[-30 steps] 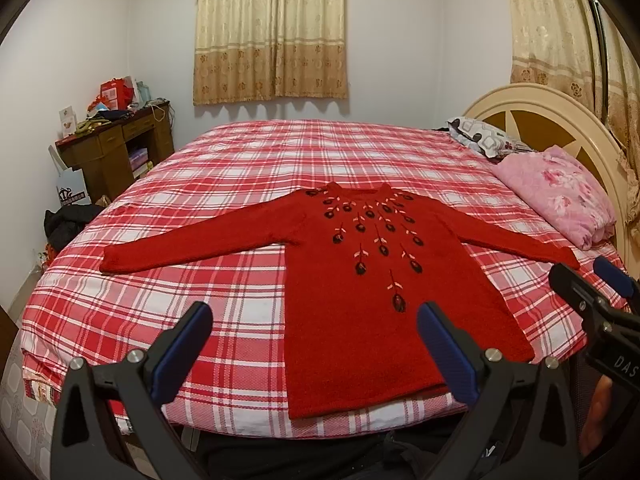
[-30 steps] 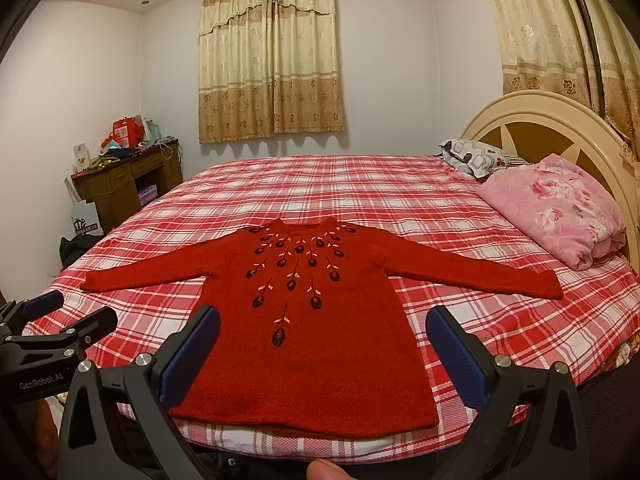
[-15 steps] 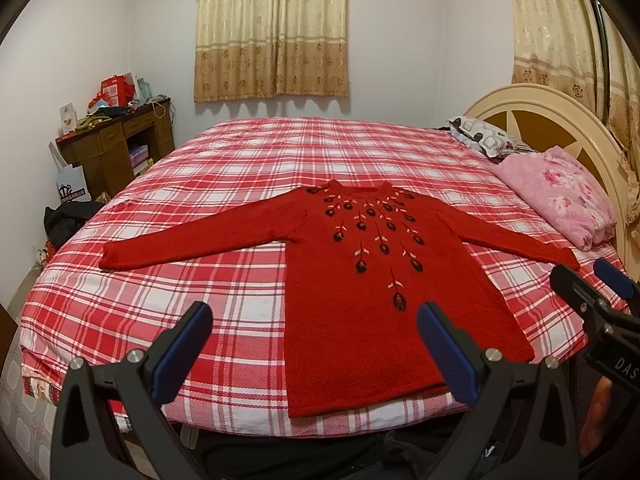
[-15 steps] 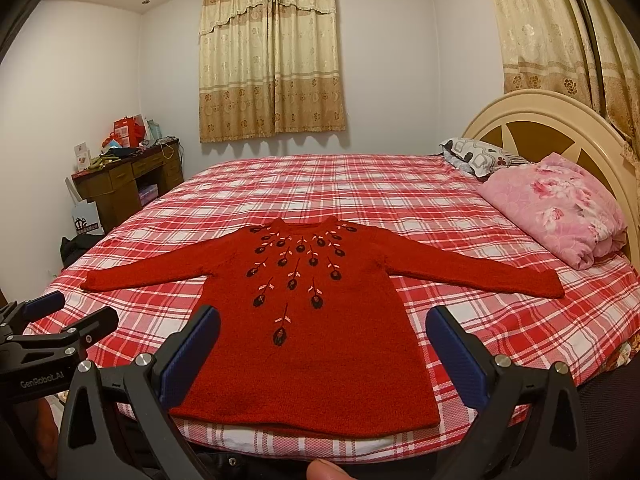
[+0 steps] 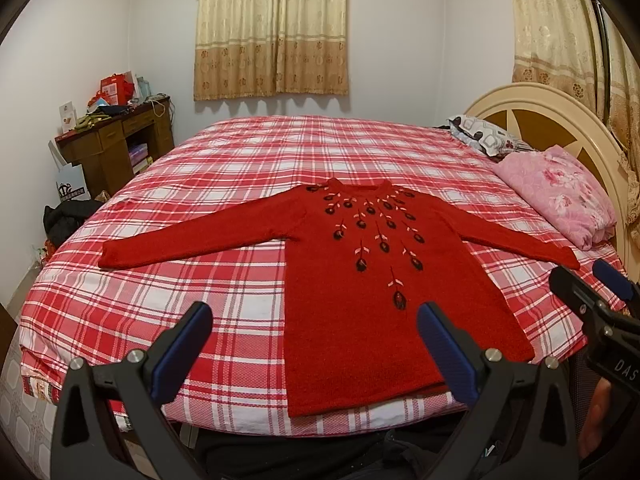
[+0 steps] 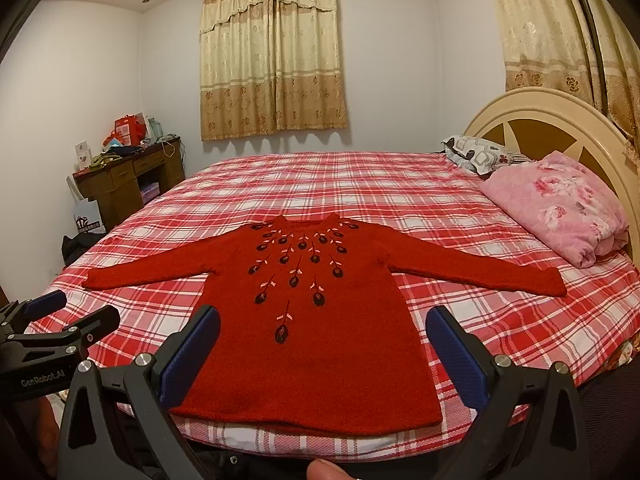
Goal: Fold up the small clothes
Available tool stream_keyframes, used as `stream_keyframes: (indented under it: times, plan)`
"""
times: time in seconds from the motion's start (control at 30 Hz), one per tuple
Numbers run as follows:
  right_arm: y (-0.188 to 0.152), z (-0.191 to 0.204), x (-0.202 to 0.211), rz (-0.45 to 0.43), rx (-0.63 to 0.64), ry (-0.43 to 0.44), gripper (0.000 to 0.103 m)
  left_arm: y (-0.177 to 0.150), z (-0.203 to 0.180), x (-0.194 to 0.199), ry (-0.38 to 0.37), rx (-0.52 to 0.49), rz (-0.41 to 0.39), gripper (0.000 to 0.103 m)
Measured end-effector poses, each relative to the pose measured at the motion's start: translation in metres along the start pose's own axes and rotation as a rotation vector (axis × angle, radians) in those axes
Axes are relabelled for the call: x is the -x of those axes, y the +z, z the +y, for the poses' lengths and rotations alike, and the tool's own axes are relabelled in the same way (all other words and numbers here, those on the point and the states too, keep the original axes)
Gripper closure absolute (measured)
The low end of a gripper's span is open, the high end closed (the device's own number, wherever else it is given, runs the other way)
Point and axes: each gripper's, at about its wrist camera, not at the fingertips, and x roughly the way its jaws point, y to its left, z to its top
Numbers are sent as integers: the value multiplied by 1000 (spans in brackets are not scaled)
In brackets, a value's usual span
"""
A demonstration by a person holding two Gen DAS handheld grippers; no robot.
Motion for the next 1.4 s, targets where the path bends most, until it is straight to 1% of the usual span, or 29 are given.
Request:
stream_keyframes:
  times: [1.0, 1.3, 1.33, 1.4]
  plan:
    - [1, 0, -5, 34, -7, 22, 1, -5, 0, -4, -3, 5, 12, 0]
    - [-4, 0, -15, 49, 7, 38, 1, -3, 3, -16, -29, 14, 49, 0]
    - [-4, -1, -18, 51, 9, 38, 1, -2, 4, -19, -47, 12, 52, 0]
    - [-6, -4, -24, 52, 12, 33, 1, -2, 4, -25, -47, -7, 50, 0]
